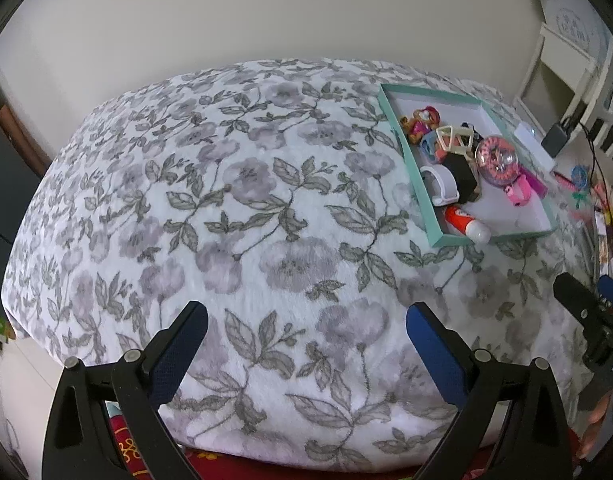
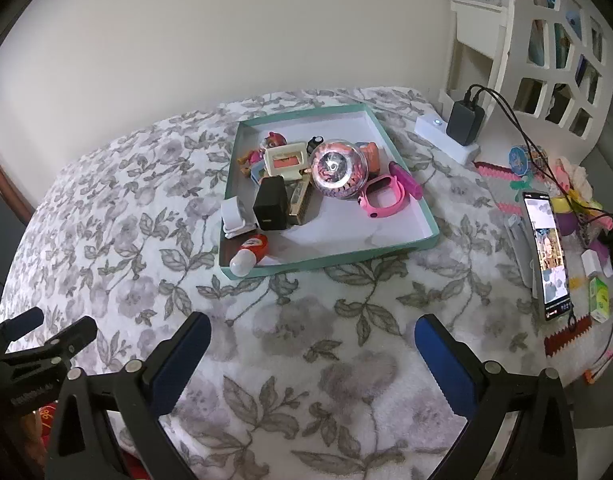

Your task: Organize rigid objects

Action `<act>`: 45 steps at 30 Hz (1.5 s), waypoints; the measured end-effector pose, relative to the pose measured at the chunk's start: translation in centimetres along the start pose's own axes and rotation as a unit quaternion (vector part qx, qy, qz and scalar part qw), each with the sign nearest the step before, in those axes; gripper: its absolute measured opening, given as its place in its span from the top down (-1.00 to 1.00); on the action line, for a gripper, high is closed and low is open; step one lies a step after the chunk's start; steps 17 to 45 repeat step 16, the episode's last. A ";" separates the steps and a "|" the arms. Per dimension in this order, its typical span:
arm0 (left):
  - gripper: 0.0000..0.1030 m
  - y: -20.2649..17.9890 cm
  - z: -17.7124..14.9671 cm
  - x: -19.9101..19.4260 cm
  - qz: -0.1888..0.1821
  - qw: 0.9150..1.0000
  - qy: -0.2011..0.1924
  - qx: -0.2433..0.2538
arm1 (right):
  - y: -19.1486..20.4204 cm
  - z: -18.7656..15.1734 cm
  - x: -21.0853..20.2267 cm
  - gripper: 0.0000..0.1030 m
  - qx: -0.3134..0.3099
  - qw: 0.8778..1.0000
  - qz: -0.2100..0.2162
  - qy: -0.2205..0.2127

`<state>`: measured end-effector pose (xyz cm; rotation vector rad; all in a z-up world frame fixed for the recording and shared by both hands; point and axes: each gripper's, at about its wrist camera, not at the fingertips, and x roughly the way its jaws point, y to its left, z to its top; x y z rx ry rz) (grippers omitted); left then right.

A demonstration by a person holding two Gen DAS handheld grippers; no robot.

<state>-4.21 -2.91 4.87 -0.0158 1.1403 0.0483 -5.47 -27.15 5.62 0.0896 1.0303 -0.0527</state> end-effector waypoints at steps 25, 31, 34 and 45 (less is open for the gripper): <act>-0.93 0.0 0.1 -0.5 -0.012 1.000 -0.021 0.003 | 0.9 -0.1 0.2 -1.00 -0.022 1.000 -0.003 0.004; -0.93 0.0 0.1 -0.5 -0.012 1.000 -0.021 0.003 | 0.9 -0.1 0.2 -1.00 -0.022 1.000 -0.003 0.004; -0.93 0.0 0.1 -0.5 -0.012 1.000 -0.021 0.003 | 0.9 -0.1 0.2 -1.00 -0.022 1.000 -0.003 0.004; -0.93 0.0 0.1 -0.5 -0.012 1.000 -0.021 0.003 | 0.9 -0.1 0.2 -1.00 -0.022 1.000 -0.003 0.004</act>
